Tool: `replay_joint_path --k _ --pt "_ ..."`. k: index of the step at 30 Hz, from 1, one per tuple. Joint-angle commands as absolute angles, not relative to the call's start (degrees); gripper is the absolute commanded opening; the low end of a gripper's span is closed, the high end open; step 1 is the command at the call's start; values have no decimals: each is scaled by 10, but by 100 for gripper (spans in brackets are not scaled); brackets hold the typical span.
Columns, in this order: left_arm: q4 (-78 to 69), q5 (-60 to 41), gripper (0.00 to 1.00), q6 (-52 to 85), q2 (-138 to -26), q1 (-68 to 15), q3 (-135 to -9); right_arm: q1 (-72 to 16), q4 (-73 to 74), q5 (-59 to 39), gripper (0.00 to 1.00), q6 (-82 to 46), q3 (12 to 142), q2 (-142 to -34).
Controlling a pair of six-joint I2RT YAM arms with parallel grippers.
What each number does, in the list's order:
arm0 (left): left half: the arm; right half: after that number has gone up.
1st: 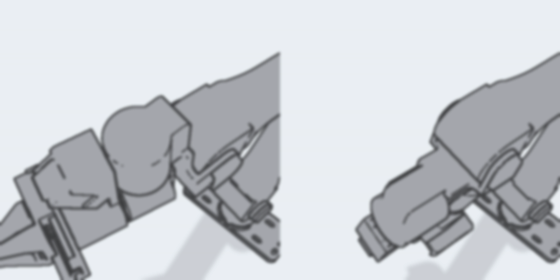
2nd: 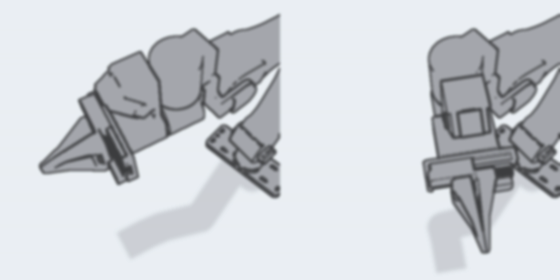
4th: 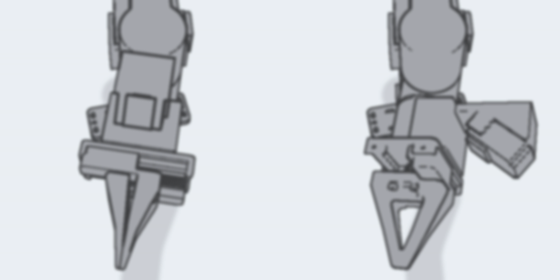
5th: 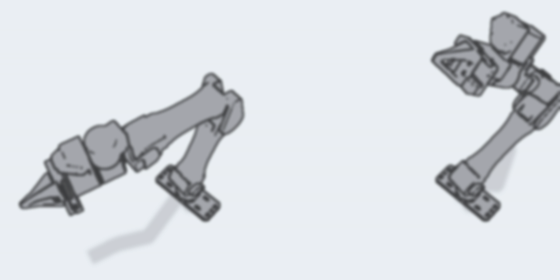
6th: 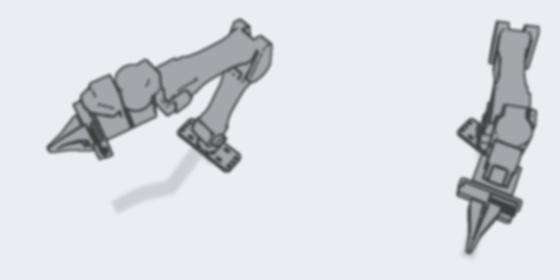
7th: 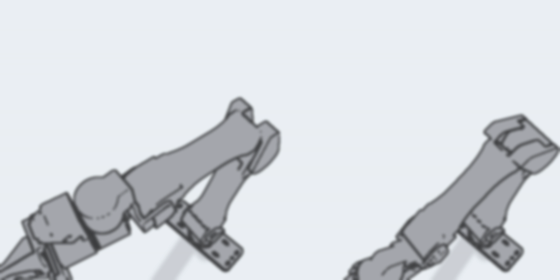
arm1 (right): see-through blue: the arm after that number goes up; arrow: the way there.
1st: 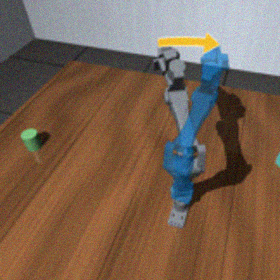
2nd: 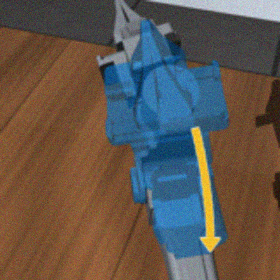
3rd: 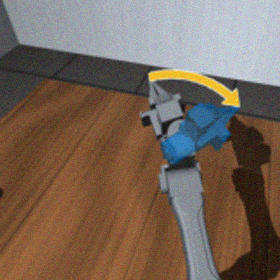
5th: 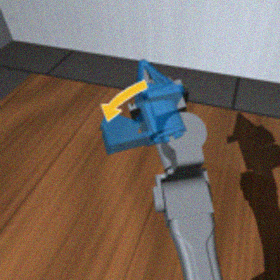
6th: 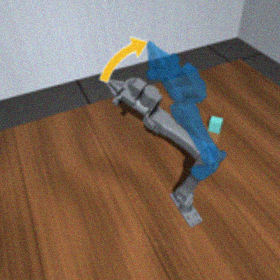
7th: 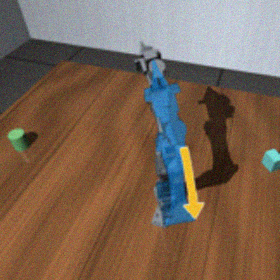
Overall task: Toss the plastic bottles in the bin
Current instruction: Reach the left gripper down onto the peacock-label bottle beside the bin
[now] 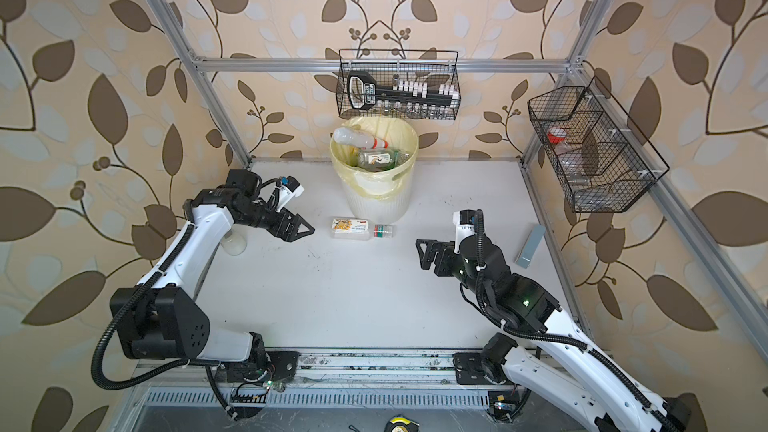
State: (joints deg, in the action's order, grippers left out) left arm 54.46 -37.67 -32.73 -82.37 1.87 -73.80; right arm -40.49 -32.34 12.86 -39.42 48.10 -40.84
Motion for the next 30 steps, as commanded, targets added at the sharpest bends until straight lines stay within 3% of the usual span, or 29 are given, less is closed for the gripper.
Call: replay_joint_path --k 1,17,30 --pt "561 -374 99 -356 -849 1 -773 -408 -334 141 100 -402 470 -404" --pt "549 -323 99 -400 -979 -85 -849 -403 -311 135 100 -405 446 -411" --pt "450 -268 99 -394 -1011 -118 -815 -388 -310 144 100 -395 443 -414"
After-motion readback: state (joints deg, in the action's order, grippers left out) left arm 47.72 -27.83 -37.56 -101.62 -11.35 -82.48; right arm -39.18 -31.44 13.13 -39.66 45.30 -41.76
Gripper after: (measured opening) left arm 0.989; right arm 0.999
